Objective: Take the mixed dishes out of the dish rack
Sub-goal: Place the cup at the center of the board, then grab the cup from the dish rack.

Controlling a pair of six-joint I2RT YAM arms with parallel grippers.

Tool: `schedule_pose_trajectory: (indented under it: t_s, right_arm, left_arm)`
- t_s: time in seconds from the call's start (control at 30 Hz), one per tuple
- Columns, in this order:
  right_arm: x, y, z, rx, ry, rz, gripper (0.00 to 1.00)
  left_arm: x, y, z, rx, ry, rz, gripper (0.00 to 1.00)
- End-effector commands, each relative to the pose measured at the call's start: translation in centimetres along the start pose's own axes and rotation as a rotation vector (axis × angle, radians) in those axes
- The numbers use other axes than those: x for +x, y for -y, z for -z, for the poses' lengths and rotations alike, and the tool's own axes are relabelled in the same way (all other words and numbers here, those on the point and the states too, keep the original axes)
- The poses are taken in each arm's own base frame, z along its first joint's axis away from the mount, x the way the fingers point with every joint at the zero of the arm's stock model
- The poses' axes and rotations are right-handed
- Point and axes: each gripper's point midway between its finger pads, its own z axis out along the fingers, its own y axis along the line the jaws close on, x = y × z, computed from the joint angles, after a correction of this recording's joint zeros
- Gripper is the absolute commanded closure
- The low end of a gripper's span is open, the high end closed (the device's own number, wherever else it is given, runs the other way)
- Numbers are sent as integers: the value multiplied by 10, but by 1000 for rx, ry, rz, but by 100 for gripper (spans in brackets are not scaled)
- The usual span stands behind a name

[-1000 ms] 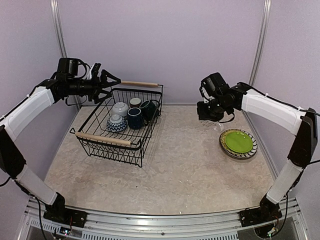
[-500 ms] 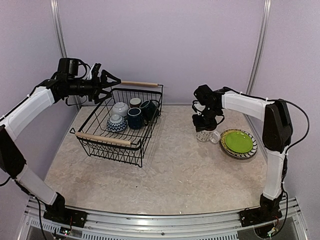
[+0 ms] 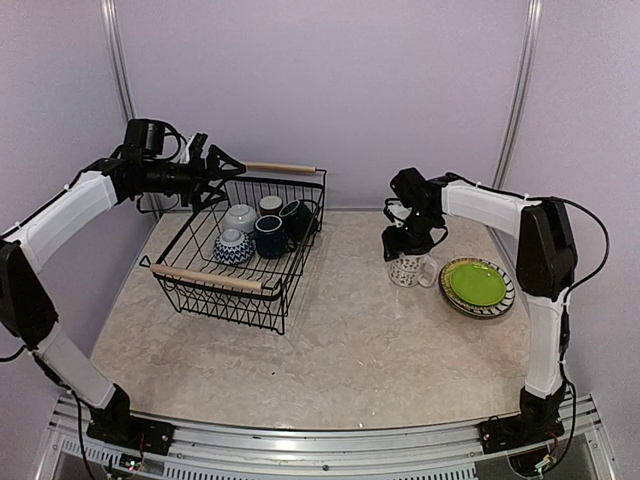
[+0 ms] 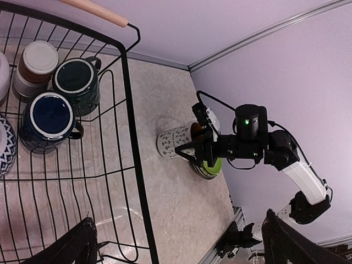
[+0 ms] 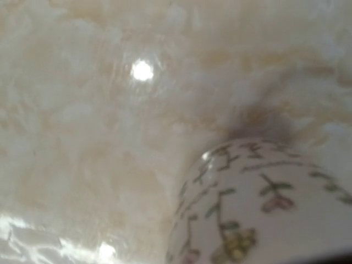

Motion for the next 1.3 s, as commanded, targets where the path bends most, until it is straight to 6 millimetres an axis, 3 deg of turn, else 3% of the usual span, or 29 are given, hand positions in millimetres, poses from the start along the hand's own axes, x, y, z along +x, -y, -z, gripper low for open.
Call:
schedule_pose_trajectory:
  t_s: [0.0, 0.23, 0.43, 0.63, 0.9, 1.03, 1.13, 1.27]
  right_arm:
    - [-19, 4, 28, 22, 78, -1, 35]
    - [-27, -8, 69, 14, 184, 2, 23]
    - [-17, -21, 92, 34, 282, 17, 13]
    - [-2, -6, 114, 73, 393, -37, 10]
    - [11, 2, 170, 29, 593, -85, 3]
    - [13, 2, 182, 15, 632, -88, 2]
    - [15, 2, 185, 9, 646, -88, 2]
    - [16, -2, 189, -27, 664, -85, 2]
  left_arm:
    - [-6, -14, -3, -43, -17, -11, 1]
    - [-10, -44, -8, -139, -28, -4, 1]
    - [-9, -71, -14, -243, -50, -7, 1]
    - [-8, -100, -17, -363, -74, -25, 1]
    - [-9, -145, -21, -554, -124, -55, 1]
    - [-7, -149, -37, -540, -156, -58, 3]
    - [-7, -139, -56, -518, -175, -117, 4]
    - [1, -142, -90, -498, -235, -164, 4]
